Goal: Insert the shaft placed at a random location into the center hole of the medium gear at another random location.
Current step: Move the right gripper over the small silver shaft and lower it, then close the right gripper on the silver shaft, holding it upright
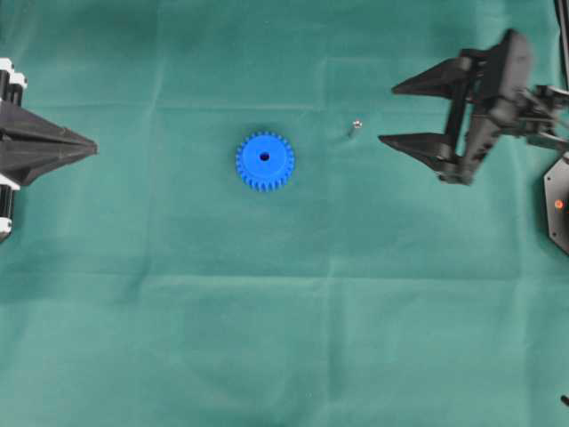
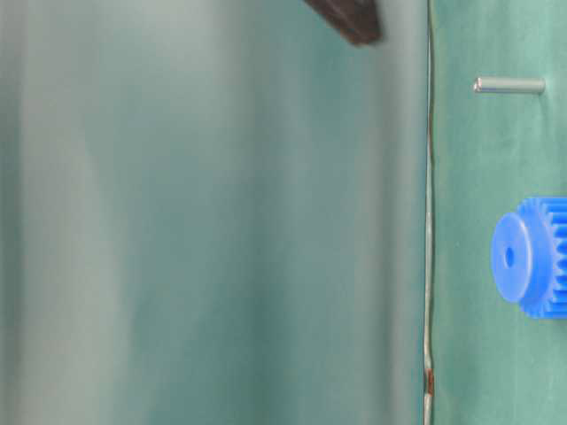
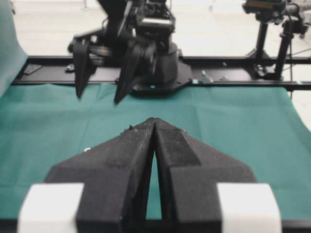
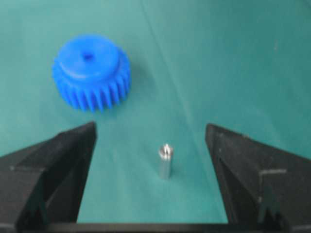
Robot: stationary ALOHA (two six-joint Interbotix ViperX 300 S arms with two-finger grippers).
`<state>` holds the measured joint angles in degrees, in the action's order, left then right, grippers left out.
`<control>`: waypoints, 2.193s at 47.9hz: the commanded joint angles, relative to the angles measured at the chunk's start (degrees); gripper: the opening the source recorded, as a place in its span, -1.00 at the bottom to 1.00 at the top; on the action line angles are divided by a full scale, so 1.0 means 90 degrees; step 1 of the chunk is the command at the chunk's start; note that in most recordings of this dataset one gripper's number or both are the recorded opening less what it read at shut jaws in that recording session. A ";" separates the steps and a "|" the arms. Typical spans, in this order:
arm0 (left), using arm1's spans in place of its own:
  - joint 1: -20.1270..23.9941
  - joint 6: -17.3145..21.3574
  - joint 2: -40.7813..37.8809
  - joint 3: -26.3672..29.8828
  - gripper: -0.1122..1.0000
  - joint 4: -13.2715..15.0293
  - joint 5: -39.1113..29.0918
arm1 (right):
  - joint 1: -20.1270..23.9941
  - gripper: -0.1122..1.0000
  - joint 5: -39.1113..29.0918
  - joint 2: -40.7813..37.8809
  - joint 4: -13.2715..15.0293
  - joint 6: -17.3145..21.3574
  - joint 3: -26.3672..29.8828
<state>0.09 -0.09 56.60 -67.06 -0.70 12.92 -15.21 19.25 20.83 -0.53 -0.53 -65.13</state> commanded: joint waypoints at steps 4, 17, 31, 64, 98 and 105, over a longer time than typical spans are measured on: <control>0.0000 -0.0010 -0.0029 0.0156 -0.80 -0.0020 0.0029 | -0.0146 0.81 0.0537 -0.0859 0.0020 -0.0127 0.0283; 0.0000 -0.0010 -0.0029 0.0156 -0.80 -0.0020 -0.0068 | -0.0293 0.80 0.1104 -0.1982 0.0020 -0.0127 0.0527; 0.0029 -0.0010 -0.0020 0.0156 -0.80 -0.0020 -0.0117 | -0.0283 0.77 0.1260 -0.2480 0.0020 -0.0127 0.0732; 0.0166 -0.0010 -0.0029 0.0146 -0.80 -0.0029 -0.0283 | -0.0283 -0.56 0.1230 -0.2480 0.0098 -0.0176 0.0732; 0.0156 -0.0029 -0.0020 0.0156 -0.80 -0.0020 -0.0303 | -0.0273 -0.56 -0.0146 -0.1006 0.0059 -0.0088 0.1045; 0.0166 -0.0029 -0.0020 0.0156 -0.80 -0.0020 -0.0303 | -0.0254 -0.56 -0.0166 -0.1016 0.0049 -0.0068 0.1035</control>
<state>1.41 -0.26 56.60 -67.06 -0.79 9.84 -17.58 17.84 10.63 0.18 -1.14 -56.87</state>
